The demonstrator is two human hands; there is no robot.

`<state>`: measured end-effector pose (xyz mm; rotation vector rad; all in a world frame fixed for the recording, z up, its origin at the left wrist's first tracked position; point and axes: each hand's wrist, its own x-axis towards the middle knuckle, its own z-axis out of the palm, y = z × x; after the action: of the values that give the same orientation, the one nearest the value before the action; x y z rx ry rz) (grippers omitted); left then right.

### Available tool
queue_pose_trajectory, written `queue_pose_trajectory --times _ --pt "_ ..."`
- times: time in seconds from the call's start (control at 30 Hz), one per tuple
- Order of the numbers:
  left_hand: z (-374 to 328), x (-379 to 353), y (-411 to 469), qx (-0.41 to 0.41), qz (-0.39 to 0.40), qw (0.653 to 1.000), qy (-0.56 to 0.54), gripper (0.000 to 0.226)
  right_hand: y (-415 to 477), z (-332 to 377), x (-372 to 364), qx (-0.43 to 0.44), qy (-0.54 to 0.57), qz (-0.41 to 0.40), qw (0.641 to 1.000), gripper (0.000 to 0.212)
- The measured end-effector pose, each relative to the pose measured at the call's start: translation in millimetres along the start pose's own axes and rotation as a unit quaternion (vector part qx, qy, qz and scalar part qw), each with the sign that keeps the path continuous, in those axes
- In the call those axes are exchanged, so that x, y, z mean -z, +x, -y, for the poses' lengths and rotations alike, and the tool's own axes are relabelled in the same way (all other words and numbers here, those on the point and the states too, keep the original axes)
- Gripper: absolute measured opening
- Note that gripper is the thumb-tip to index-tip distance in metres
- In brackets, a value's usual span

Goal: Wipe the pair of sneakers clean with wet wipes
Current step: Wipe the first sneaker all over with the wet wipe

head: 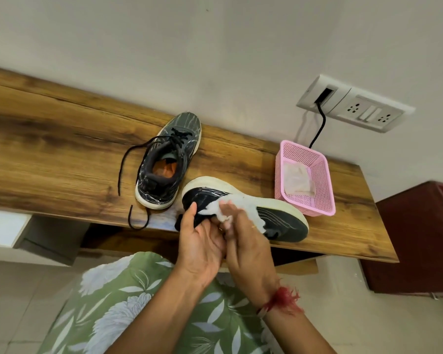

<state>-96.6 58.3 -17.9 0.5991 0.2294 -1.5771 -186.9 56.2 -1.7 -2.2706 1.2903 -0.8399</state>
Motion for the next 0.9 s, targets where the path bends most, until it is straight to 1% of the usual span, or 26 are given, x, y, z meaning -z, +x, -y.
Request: queue_pose_trajectory --times 0.03,0.07,0.1,0.17,0.2,0.23,0.3,0.33,0.37,0.43,0.47,0.5,0.53,0.6,0.63,0.7,0.77,0.83,0.87,0.9 --pt "0 1 0 0.001 0.0 1.0 -0.003 0.057 0 1 0 0.028 -0.014 0.02 0.999 0.037" --pt "0 1 -1 0.002 0.002 1.0 0.003 0.058 2 -2 3 0.037 -0.02 0.021 0.999 0.035" --pt "2 0 -1 0.003 0.006 1.0 0.018 0.058 5 -6 6 0.02 -0.013 0.0 1.0 0.032" --pt "5 -2 -2 0.007 0.003 0.999 0.05 0.056 9 -10 8 -0.034 0.009 -0.065 0.997 0.025" --pt "5 -3 -3 0.007 0.0 0.998 0.056 0.056 8 -8 7 -0.042 0.016 -0.074 0.996 0.026" --pt "4 -3 -3 0.007 0.002 0.998 0.056 0.057 6 -4 4 -0.03 0.017 -0.057 0.998 0.029" --pt "3 1 -2 0.014 0.009 0.999 0.045 0.062 0 3 1 0.03 -0.005 0.003 1.0 0.034" --pt "3 1 -2 0.016 0.007 0.999 0.047 0.065 -1 2 2 0.05 -0.013 0.012 0.999 0.035" --pt "4 0 -2 0.013 0.011 0.998 0.059 0.067 -1 0 4 0.046 -0.007 -0.001 0.999 0.034" --pt "5 -4 -3 0.009 0.012 0.997 0.077 0.066 1 -2 6 0.0 0.036 -0.055 0.998 0.03" --pt "4 -4 -3 0.012 0.012 0.997 0.079 0.066 1 0 4 -0.01 0.043 -0.061 0.997 0.03" --pt "1 -5 -4 0.014 0.015 0.997 0.073 0.069 2 6 0 -0.002 0.034 -0.042 0.999 0.033" --pt "-1 -3 -4 0.013 0.018 0.998 0.061 0.074 0 9 -3 0.021 0.021 -0.005 1.0 0.036" --pt "-6 0 -5 0.01 0.026 0.999 0.04 0.082 -2 10 -4 0.084 -0.013 0.051 0.995 0.037" --pt "-8 0 -6 0.009 0.037 0.999 0.031 0.089 -1 7 -1 0.093 -0.019 0.049 0.994 0.036" --pt "-7 -2 -6 0.016 0.056 0.998 0.028 0.104 2 2 7 0.056 0.006 -0.004 0.998 0.033" --pt "-5 -5 -6 0.024 0.066 0.997 0.006 0.112 2 4 8 0.018 0.032 -0.056 0.998 0.031" --pt "-6 -5 -6 0.043 0.062 0.997 -0.033 0.113 -1 8 4 0.024 0.044 -0.04 0.998 0.03" --pt "-7 -4 -5 0.054 0.058 0.995 -0.054 0.111 -4 9 3 0.028 0.066 -0.032 0.997 0.028" --pt "-7 -3 -5 0.061 0.058 0.994 -0.07 0.109 -4 11 5 0.014 0.104 -0.046 0.993 0.025"
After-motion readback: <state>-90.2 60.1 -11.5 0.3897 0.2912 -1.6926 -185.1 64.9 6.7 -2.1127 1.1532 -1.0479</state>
